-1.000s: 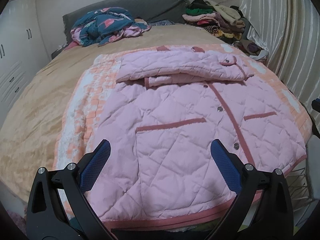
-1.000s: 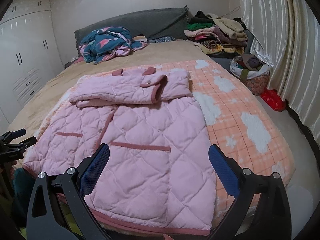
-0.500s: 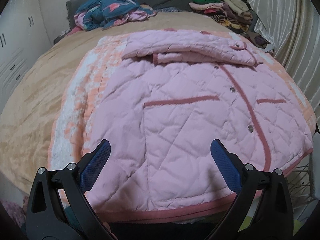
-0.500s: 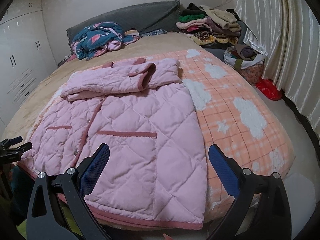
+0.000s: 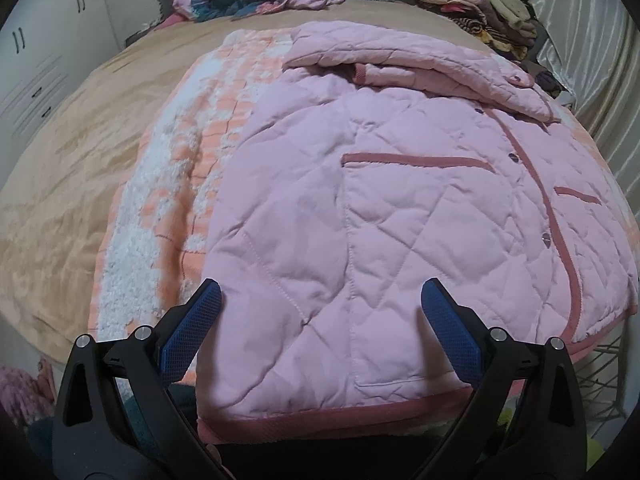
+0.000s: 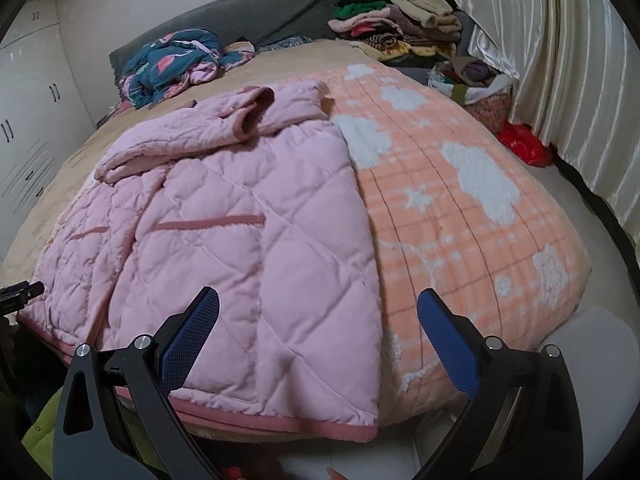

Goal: Fold large clothes
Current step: 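Move both tools down to the ribbed hem of the jacket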

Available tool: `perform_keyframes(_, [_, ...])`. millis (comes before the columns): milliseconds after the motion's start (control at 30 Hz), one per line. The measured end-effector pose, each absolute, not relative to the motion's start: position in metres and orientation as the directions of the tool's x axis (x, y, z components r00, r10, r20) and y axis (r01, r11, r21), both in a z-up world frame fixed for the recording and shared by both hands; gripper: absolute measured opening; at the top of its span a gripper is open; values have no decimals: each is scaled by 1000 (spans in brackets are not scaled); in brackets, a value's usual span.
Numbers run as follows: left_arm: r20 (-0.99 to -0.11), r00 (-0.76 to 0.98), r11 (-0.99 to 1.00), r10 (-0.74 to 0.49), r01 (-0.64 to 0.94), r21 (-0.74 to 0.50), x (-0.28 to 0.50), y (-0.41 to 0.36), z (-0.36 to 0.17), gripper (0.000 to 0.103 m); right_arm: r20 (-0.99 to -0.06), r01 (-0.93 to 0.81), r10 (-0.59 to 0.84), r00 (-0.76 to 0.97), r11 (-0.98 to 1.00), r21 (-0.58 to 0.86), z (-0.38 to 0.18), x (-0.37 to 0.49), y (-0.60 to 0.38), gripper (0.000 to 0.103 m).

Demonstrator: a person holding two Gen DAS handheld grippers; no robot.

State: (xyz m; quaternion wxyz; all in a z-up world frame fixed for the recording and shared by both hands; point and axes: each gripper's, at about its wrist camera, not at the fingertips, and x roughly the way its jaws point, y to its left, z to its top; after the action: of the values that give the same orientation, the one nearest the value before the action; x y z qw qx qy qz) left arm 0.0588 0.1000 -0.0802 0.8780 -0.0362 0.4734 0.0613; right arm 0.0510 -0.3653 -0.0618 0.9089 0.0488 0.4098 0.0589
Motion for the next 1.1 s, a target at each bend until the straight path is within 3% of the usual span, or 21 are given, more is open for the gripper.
perform_keyframes(733, [-899, 435, 989, 42, -146, -25, 71, 124, -98, 94, -825, -85, 166, 541, 986, 143, -118, 45, -369, 99])
perform_keyframes(1100, [-928, 371, 989, -7, -136, -62, 81, 131, -111, 94, -837, -75, 221, 500, 974, 213, -135, 49, -366, 99])
